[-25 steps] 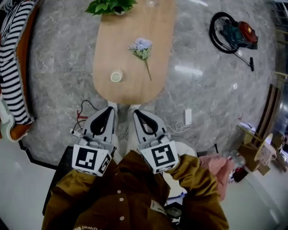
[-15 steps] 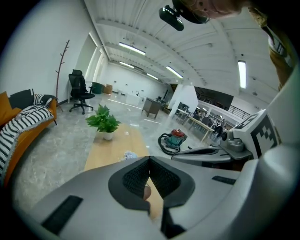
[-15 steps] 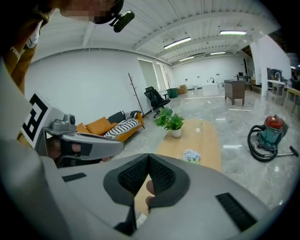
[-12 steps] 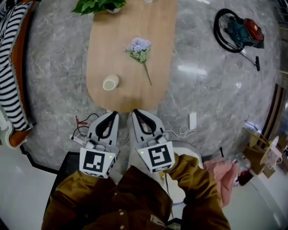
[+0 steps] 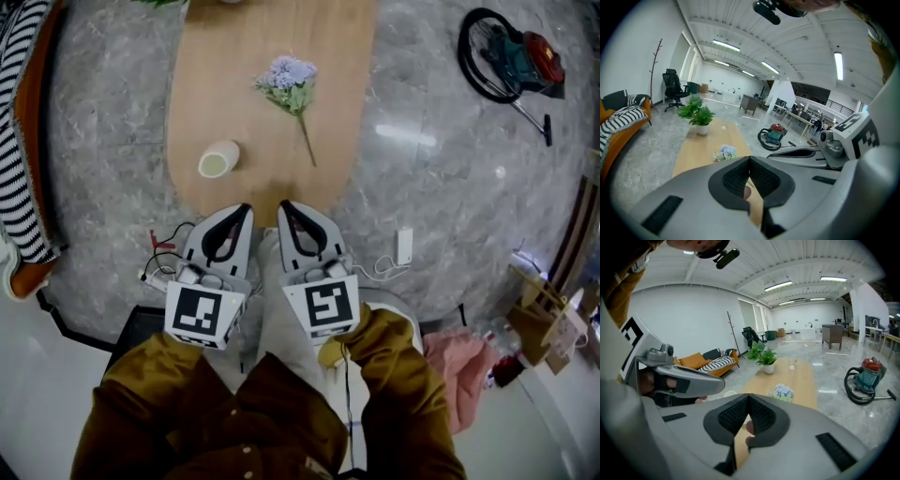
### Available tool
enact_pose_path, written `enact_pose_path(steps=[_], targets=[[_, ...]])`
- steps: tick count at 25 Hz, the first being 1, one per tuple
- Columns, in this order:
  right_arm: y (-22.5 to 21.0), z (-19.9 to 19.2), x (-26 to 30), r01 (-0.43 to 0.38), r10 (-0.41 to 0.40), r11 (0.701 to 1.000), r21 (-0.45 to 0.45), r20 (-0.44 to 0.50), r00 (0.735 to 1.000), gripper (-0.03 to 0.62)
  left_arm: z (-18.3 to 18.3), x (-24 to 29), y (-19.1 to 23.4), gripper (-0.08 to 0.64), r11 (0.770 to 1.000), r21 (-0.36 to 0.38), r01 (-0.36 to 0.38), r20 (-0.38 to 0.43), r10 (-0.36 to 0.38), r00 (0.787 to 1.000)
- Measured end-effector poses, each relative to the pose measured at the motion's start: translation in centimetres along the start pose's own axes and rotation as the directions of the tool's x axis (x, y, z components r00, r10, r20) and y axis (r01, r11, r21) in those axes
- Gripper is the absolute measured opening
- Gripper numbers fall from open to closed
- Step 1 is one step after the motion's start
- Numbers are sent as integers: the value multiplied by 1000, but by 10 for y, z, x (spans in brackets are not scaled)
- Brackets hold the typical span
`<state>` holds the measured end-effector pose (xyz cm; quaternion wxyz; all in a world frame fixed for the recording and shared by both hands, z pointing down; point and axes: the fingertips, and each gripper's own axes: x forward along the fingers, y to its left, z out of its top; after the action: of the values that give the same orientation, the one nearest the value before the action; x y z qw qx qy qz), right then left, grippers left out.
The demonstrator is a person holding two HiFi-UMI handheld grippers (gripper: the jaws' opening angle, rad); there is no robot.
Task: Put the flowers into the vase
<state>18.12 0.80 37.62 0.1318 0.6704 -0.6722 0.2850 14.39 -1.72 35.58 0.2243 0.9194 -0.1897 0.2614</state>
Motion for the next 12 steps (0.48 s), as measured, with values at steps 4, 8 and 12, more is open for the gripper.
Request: enact_pose_path(steps=[4, 8, 12], targets=[[-19, -21, 15, 15, -15, 1000, -2, -30, 999, -2, -16, 18, 4, 2, 1000, 12, 2, -7, -1, 1000], [-31, -41, 34, 10, -11, 1000, -13, -55, 998, -2, -35, 36, 11, 2, 1000, 18, 2, -13, -2, 1000], [-41, -51, 48, 9, -9, 1000, -8, -68, 998, -2, -52, 52, 15, 2, 1000, 12, 3, -30, -3, 1000]])
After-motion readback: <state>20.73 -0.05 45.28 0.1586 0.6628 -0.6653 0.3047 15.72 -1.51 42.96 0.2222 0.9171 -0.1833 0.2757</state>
